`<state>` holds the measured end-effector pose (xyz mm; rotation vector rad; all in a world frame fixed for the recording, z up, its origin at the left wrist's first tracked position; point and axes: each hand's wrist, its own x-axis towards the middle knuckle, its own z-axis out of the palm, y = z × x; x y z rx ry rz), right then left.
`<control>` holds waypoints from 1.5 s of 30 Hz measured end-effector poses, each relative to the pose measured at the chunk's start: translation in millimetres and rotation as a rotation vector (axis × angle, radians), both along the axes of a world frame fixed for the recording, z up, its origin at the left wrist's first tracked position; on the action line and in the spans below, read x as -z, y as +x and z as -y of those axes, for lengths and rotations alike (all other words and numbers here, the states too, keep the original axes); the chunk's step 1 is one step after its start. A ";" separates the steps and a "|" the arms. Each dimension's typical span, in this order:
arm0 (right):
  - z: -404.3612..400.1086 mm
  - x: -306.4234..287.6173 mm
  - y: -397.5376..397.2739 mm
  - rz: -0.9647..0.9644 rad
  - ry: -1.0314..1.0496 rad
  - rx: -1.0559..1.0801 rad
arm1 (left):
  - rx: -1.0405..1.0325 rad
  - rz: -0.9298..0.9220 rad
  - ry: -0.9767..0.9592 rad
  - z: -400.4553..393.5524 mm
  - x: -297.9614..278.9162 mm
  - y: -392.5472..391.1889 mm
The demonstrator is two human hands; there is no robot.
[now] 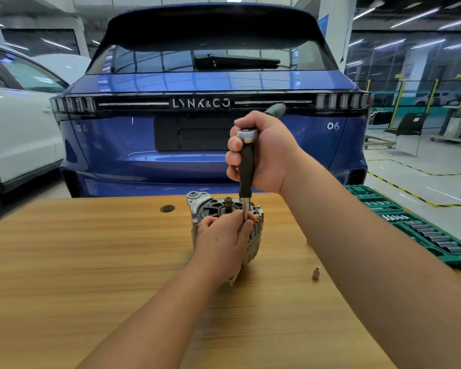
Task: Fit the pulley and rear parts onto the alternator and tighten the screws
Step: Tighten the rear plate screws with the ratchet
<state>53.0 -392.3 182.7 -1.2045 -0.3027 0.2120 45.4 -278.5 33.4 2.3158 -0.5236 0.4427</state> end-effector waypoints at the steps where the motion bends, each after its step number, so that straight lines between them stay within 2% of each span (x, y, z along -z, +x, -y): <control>1: 1.3 -2.3 1.1 -0.026 -0.031 -0.019 | 0.003 -0.011 -0.007 -0.9 0.7 0.6; 8: -10.7 0.2 4.0 -0.013 -0.057 0.110 | -0.031 0.024 0.015 4.6 2.3 2.1; 13: -7.7 1.9 2.7 0.000 0.060 0.137 | -0.067 0.044 0.038 8.2 1.9 2.2; 15: -11.0 8.9 0.9 0.055 0.189 0.198 | -0.066 0.033 0.033 8.4 1.0 0.9; 17: -16.7 19.3 -1.8 0.192 0.336 0.329 | -0.068 0.017 0.032 8.2 -1.8 -0.8; 19: -22.9 32.3 -3.3 0.420 0.351 0.518 | -0.071 0.002 0.058 7.2 -5.4 -1.3; 21: -29.9 44.3 -6.3 0.653 0.255 0.633 | -0.062 -0.012 0.073 6.6 -7.9 -2.0; 24: -33.1 60.1 -9.2 0.852 0.023 0.546 | -0.048 -0.027 0.027 5.0 -10.2 -5.6; 29: -19.5 63.3 -14.5 0.826 -0.045 0.293 | 0.004 -0.026 0.036 -2.4 -12.3 -6.6; 33: -16.6 42.6 -14.2 0.631 -0.060 0.160 | 0.036 -0.032 0.044 -5.4 -12.8 -6.4; 35: -16.1 45.1 -14.7 0.600 -0.021 0.206 | 0.031 -0.013 0.057 -5.4 -12.7 -5.7; 37: -19.6 48.9 -18.0 0.608 -0.027 0.361 | 0.021 -0.017 0.072 -4.8 -11.6 -5.9; 39: -25.3 44.3 -17.6 0.564 -0.099 0.558 | 0.019 -0.020 0.071 -3.6 -10.7 -6.6; 41: -26.3 33.8 -13.1 0.476 -0.167 0.646 | 0.031 -0.023 0.055 -4.0 -11.3 -7.1; 43: -20.9 28.6 -9.2 0.384 -0.175 0.551 | 0.042 -0.047 0.033 -6.1 -12.3 -7.3; 45: -17.0 34.2 -7.5 0.407 -0.045 0.352 | 0.061 -0.079 0.012 -8.3 -13.5 -7.7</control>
